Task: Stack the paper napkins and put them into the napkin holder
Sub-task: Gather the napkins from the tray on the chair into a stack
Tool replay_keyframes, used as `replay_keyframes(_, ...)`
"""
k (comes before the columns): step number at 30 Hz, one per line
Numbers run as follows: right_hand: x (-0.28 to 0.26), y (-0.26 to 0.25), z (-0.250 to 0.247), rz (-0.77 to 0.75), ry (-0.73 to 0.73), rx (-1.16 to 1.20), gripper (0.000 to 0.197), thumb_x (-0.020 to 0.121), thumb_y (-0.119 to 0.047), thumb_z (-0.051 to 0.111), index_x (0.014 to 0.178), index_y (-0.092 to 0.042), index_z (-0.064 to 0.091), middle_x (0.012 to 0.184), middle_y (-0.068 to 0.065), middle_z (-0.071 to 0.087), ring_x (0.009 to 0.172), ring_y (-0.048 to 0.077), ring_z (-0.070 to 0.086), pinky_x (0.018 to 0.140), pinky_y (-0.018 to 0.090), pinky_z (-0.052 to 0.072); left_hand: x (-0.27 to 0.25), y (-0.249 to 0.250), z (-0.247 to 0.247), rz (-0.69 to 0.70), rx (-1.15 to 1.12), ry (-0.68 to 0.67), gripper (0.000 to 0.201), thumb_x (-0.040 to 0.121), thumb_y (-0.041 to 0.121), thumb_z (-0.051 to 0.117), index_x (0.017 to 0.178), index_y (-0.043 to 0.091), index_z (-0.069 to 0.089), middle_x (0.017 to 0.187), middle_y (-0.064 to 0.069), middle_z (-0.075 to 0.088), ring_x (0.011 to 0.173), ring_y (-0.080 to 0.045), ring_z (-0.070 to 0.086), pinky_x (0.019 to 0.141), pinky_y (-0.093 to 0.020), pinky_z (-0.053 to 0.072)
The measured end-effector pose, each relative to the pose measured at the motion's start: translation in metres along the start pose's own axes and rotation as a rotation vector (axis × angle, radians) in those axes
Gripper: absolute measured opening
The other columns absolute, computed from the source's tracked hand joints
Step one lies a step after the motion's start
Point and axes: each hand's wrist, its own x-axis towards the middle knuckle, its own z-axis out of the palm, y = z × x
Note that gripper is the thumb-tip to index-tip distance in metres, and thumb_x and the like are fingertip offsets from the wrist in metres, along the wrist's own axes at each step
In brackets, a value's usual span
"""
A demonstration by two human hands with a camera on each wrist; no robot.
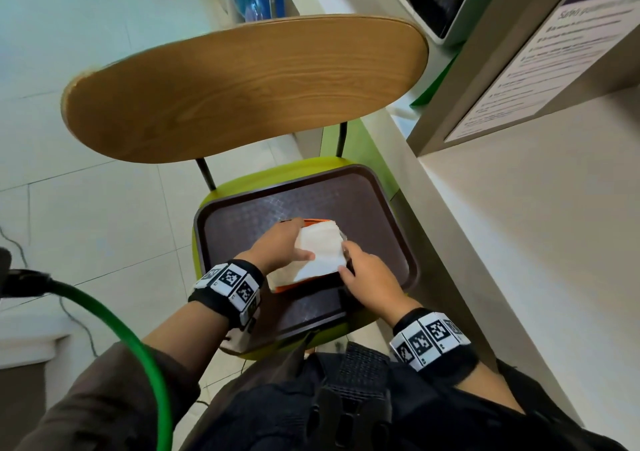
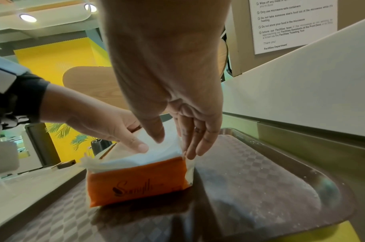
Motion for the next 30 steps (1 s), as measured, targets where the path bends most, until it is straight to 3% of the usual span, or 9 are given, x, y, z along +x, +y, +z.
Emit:
replay_keyframes(6, 0.003, 0.000, -0.001, 0.031, 0.006, 0.099, 0.051, 0.093, -0.027, 0.052, 0.140, -0.022, 0.035, 0.126, 0.007, 0.063, 0.115, 0.029, 0.059, 0.091, 0.045, 0.051, -0.003, -0.001, -0.004, 0.051, -0.055, -0.060, 0.054, 0.078, 0.031, 0.076, 0.121, 0.011, 0.050, 0.120, -0.009, 0.062, 0.097, -0.021, 0.053, 0.074, -0.027, 0.035)
replay_keyframes(11, 0.010, 0.002, -0.001, 0.051, 0.010, 0.187, 0.063, 0.085, -0.032, 0.064, 0.139, -0.024, 0.033, 0.132, 0.005, 0.057, 0.119, 0.026, 0.056, 0.095, 0.042, 0.050, -0.008, 0.000, -0.010, 0.124, -0.099, -0.077, 0.063, 0.077, 0.025, 0.077, 0.134, 0.017, 0.052, 0.128, -0.004, 0.063, 0.115, -0.023, 0.057, 0.084, -0.026, 0.039)
replay_keyframes(13, 0.014, 0.003, 0.001, 0.051, 0.014, 0.203, 0.068, 0.082, -0.034, 0.067, 0.139, -0.023, 0.033, 0.132, 0.007, 0.055, 0.120, 0.027, 0.054, 0.096, 0.042, 0.048, -0.009, 0.003, -0.013, 0.154, -0.057, -0.098, 0.055, 0.076, 0.025, 0.077, 0.128, 0.015, 0.060, 0.122, -0.005, 0.067, 0.112, -0.024, 0.060, 0.088, -0.030, 0.043)
replay_keyframes(15, 0.017, 0.003, 0.002, 0.053, 0.020, 0.218, 0.073, 0.080, -0.035, 0.069, 0.142, -0.024, 0.031, 0.131, 0.011, 0.053, 0.120, 0.029, 0.053, 0.098, 0.042, 0.047, -0.009, 0.005, -0.015, 0.167, -0.029, -0.109, 0.047, 0.076, 0.025, 0.077, 0.119, 0.013, 0.064, 0.116, -0.006, 0.068, 0.108, -0.026, 0.061, 0.084, -0.030, 0.042)
replay_keyframes(19, 0.021, 0.003, 0.002, 0.062, -0.007, 0.258, 0.077, 0.078, -0.032, 0.072, 0.143, -0.033, 0.030, 0.116, 0.009, 0.046, 0.113, 0.032, 0.052, 0.098, 0.036, 0.043, -0.014, 0.004, -0.017, 0.245, -0.081, -0.141, 0.079, 0.073, 0.018, 0.076, 0.144, 0.027, 0.043, 0.131, 0.005, 0.060, 0.116, -0.014, 0.055, 0.094, -0.026, 0.041)
replay_keyframes(22, 0.023, 0.003, 0.007, 0.071, -0.003, 0.213, 0.071, 0.071, -0.040, 0.077, 0.133, -0.033, 0.042, 0.112, 0.006, 0.036, 0.112, 0.029, 0.044, 0.102, 0.035, 0.041, -0.014, 0.003, -0.016, 0.250, -0.063, -0.148, 0.063, 0.073, 0.017, 0.077, 0.131, 0.019, 0.053, 0.123, 0.003, 0.062, 0.110, -0.016, 0.056, 0.084, -0.024, 0.039)
replay_keyframes(25, 0.023, 0.000, 0.008, 0.041, 0.071, 0.110, 0.062, 0.064, -0.049, 0.079, 0.116, -0.025, 0.053, 0.108, 0.000, 0.031, 0.106, 0.020, 0.035, 0.095, 0.034, 0.040, -0.015, -0.001, -0.015, 0.259, -0.092, -0.143, 0.049, 0.072, 0.019, 0.079, 0.116, 0.019, 0.056, 0.107, 0.005, 0.062, 0.099, -0.018, 0.057, 0.074, -0.022, 0.037)
replay_keyframes(27, 0.024, -0.002, 0.006, -0.008, 0.077, 0.165, 0.056, 0.065, -0.043, 0.081, 0.109, -0.018, 0.057, 0.111, -0.002, 0.035, 0.108, 0.019, 0.036, 0.095, 0.034, 0.039, -0.015, -0.002, -0.017, 0.265, -0.111, -0.136, 0.052, 0.071, 0.020, 0.080, 0.118, 0.021, 0.056, 0.112, 0.003, 0.065, 0.101, -0.018, 0.059, 0.075, -0.019, 0.039)
replay_keyframes(30, 0.024, -0.001, 0.005, -0.070, 0.028, 0.305, 0.051, 0.068, -0.034, 0.082, 0.109, -0.013, 0.058, 0.114, 0.005, 0.057, 0.108, 0.024, 0.054, 0.089, 0.038, 0.047, -0.017, -0.002, -0.020, 0.237, -0.044, -0.143, 0.065, 0.072, 0.023, 0.078, 0.131, 0.024, 0.051, 0.120, -0.001, 0.064, 0.106, -0.020, 0.060, 0.085, -0.025, 0.042)
